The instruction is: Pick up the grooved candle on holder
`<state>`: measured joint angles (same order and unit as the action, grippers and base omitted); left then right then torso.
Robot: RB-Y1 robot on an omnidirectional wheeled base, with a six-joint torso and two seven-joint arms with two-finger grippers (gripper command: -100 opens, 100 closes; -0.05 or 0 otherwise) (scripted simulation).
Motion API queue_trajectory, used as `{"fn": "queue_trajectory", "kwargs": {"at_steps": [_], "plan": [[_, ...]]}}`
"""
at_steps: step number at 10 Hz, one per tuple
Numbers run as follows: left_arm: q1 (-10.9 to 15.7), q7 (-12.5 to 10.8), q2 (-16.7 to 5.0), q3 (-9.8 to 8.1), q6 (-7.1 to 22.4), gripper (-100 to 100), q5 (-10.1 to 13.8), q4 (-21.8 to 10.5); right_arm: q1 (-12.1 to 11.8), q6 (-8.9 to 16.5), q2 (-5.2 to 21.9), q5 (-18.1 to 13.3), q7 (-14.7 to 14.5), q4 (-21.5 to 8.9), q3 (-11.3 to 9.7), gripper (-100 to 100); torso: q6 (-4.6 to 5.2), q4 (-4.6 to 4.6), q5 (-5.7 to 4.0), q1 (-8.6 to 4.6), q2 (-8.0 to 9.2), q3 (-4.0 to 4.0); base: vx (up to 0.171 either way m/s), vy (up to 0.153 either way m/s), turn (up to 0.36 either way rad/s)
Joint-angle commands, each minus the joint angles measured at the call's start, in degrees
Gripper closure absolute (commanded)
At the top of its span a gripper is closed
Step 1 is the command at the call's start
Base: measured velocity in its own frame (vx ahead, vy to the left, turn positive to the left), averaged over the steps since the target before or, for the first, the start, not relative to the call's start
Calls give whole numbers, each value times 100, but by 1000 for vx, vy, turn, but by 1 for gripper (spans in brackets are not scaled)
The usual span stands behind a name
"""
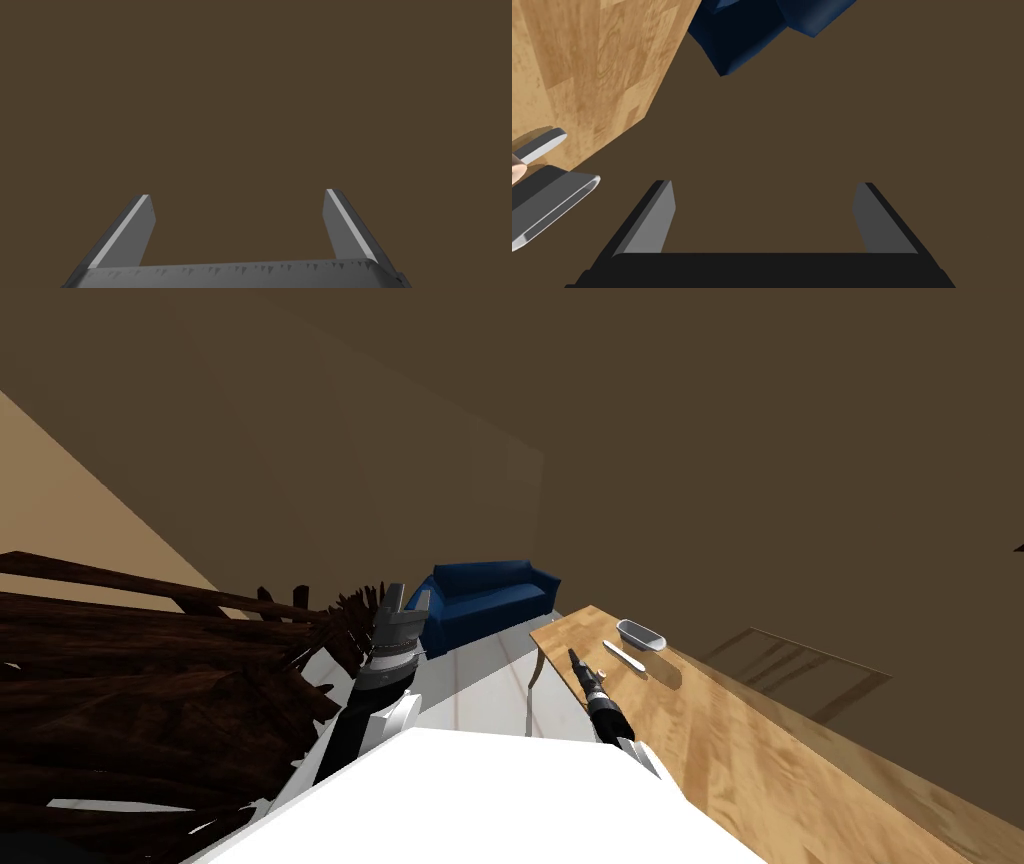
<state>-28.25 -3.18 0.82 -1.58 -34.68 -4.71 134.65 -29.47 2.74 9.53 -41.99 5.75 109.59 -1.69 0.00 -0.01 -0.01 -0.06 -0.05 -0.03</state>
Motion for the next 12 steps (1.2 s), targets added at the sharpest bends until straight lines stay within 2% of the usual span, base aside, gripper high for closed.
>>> {"fn": "queue_trajectory", "kwargs": {"at_steps": [1, 2, 3, 4, 5, 6, 7, 8, 9, 10, 11, 12], "plan": [[0, 0, 0, 0, 0, 0, 0, 0, -10, 107, -30, -274, 19, -107, 0, -100, 0, 0, 0, 0, 0, 0, 9, -12, 48], [0, 0, 0, 0, 0, 0, 0, 0, -8, 357, 1, -448, 69, -284, -19, -100, 1, 0, 0, 1, 1, 0, 9, -13, 92], [0, 0, 0, 0, 0, 0, 0, 0, -8, 357, 1, -622, 69, -284, -19, -100, 0, 0, 0, 1, 1, 1, 9, -11, 54], [0, 0, 0, 0, 0, 0, 0, 0, -6, 544, 30, -806, 123, -464, -37, -100, 1, 1, 0, 1, 2, 1, 12, -15, 90], [0, 0, 0, 0, 0, 0, 0, 0, -6, 607, 30, -974, 123, -464, -37, -100, -1, 0, -1, 0, 0, 0, 9, -13, 63], [0, 0, 0, 0, 0, 0, 0, 0, -5, 825, 54, -1148, 179, -646, -53, -100, 1, 0, 0, 0, 0, 0, 11, -14, 118], [0, 0, 0, 0, 0, 0, 0, 0, -5, 859, 54, -1313, 179, -646, -53, -100, 0, 0, 0, 0, 1, 0, 10, -14, 44], [0, 0, 0, 0, 0, 0, 0, 0, -4, 1078, 72, -1508, 238, -829, -66, -100, 1, 0, 0, 0, 0, 0, 10, -10, 110], [0, 0, 0, 0, 0, 0, 0, 0, -4, 1109, 72, -1663, 238, -829, -66, -100, 0, 0, 0, 1, 1, 1, 8, -15, 48], [0, 0, 0, 0, 0, 0, 0, 0, -3, 1336, 84, -1852, 299, -1013, -78, -100, 1, 0, 0, 0, 1, 0, 12, -19, 96], [0, 0, 0, 0, 0, 0, 0, 0, -3, 1358, 84, -2033, 299, -1013, -78, -100, 0, 0, -1, -2, 0, 0, 9, -17, 50], [0, 0, 0, 0, 0, 0, 0, 0, -3, 1597, 87, -2172, 361, -1196, -87, -100, 1, 0, 0, -1, 0, 0, 13, -16, 123]]}}
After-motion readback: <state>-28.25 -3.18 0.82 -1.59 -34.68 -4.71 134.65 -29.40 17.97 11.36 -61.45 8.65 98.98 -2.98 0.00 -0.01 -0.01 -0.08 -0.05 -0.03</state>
